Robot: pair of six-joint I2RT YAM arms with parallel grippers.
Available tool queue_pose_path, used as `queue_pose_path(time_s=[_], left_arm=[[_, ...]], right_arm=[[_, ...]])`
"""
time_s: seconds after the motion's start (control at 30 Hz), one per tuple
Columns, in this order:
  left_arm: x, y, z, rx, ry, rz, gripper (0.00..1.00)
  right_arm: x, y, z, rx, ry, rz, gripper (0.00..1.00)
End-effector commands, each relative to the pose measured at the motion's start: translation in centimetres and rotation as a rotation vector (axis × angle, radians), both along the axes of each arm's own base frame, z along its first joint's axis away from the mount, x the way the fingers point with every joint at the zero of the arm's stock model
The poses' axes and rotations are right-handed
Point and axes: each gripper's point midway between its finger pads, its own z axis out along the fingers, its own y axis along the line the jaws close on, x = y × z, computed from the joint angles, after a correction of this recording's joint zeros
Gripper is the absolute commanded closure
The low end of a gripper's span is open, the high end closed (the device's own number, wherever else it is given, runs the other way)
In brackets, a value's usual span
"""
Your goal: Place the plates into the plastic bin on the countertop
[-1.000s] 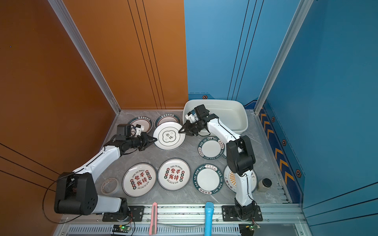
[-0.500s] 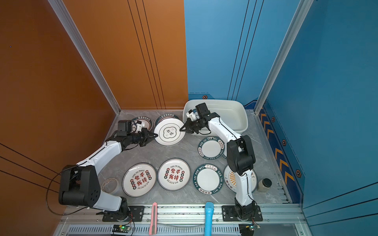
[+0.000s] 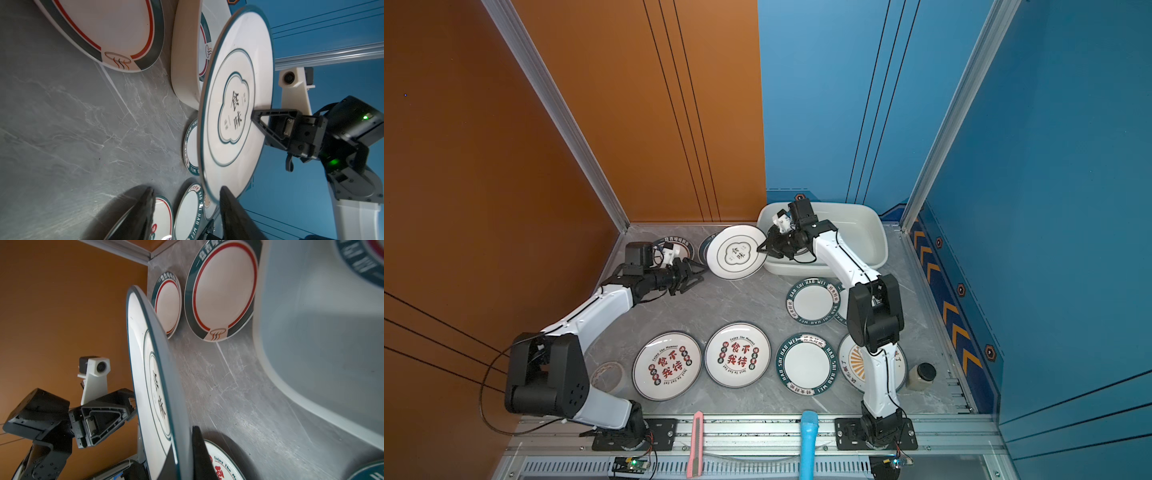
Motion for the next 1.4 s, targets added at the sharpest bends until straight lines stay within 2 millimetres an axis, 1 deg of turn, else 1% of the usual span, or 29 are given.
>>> queue_pose_path(time_s=[0.0,0.13,0.27,0.3,0.4,0.53,0.63,0.9,1.1,1.37], left_arm=[[0.5,0.2,2.1,0.016,-0.079,-0.007,0.01],[0.9,1.4,2.9,0.039,-0.107,0.048,0.02],[0.9,3.5,1.5,0.02,-0.056,0.147,0.02],[0.8,4.1,1.1,0.004,-0.044,0.167,0.02],[0.6,5.4,0.2,-0.009,-0.019,0.207,0.02],[-0.1,6.0,-0.1,0.025,-0.01,0.212,0.02],[-0.4,6.3,-0.5,0.034,0.005,0.227,0.02],[-0.3,6.4,-0.7,-0.004,0.008,0.254,0.02],[-0.3,6.5,-0.9,-0.017,0.02,0.261,0.0],[-0.3,6.5,-1.5,-0.023,0.042,0.256,0.02]], right_arm=[[2.8,-2.8,1.5,-0.009,-0.027,-0.119,1.0],[4.9,-6.5,1.9,-0.024,-0.03,-0.231,1.0],[6.7,-10.3,2.1,-0.035,-0.024,-0.342,1.0],[7.4,-11.3,0.7,-0.047,0.005,-0.37,1.0],[8.7,-13.5,0.2,-0.049,0.026,-0.436,1.0],[10.1,-15.3,-1.0,-0.062,0.057,-0.49,1.0],[11.0,-16.1,-2.4,-0.07,0.098,-0.527,1.0],[13.1,-16.5,-6.0,-0.09,0.176,-0.585,1.0],[13.7,-16.9,-8.4,-0.111,0.216,-0.622,1.0],[14.4,-17.2,-10.7,-0.126,0.248,-0.635,1.0]])
